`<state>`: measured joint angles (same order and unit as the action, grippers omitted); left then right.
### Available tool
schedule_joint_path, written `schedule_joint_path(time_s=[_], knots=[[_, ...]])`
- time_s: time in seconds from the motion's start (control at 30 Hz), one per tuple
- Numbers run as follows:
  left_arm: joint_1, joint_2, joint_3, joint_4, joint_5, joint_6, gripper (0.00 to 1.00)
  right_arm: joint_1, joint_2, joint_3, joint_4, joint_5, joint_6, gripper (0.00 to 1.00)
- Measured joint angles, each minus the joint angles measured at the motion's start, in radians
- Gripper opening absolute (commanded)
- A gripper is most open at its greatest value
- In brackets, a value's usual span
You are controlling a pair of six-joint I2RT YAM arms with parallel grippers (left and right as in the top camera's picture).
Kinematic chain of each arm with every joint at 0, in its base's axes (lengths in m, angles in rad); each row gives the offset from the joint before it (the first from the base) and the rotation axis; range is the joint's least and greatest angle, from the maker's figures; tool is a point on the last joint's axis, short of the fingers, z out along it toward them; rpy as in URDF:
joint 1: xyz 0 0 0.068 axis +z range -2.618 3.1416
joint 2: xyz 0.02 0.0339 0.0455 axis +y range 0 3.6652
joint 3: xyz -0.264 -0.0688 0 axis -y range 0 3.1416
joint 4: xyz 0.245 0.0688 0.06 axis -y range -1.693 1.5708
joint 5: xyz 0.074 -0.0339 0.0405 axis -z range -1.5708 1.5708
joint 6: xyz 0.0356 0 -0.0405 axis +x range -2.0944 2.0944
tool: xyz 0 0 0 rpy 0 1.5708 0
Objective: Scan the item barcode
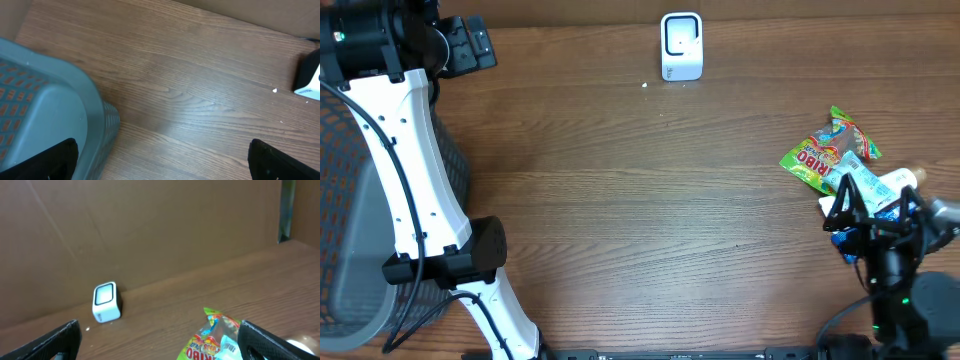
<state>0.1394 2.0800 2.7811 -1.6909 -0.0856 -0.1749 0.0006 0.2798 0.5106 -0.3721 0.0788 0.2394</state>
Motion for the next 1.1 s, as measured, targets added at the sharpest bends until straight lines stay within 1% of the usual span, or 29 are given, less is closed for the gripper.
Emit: schedule_joint_path(time_s=[0.1,0.17,0.33,0.47,0.6,1.1], knots=[[0.000,0.000,0.000,0.000,0.000,0.000,1.00,0.000,-0.058,-0.154,0.115,-0.012,-0.001,1.00],[0.000,0.000,0.000,0.000,0.000,0.000,1.00,0.000,-0.092,-0.229,0.159,-0.029,-0.001,1.00],[0.000,0.000,0.000,0.000,0.000,0.000,1.00,0.001,-0.182,-0.375,0.219,-0.062,-0.001,1.00],[0.000,0.000,0.000,0.000,0.000,0.000,1.00,0.010,-0.239,-0.444,0.222,-0.072,-0.001,1.00],[0.000,0.000,0.000,0.000,0.000,0.000,0.99,0.027,-0.254,-0.474,0.233,-0.075,-0.001,1.00],[0.000,0.000,0.000,0.000,0.000,0.000,1.00,0.040,-0.265,-0.480,0.266,-0.076,-0.001,1.00]])
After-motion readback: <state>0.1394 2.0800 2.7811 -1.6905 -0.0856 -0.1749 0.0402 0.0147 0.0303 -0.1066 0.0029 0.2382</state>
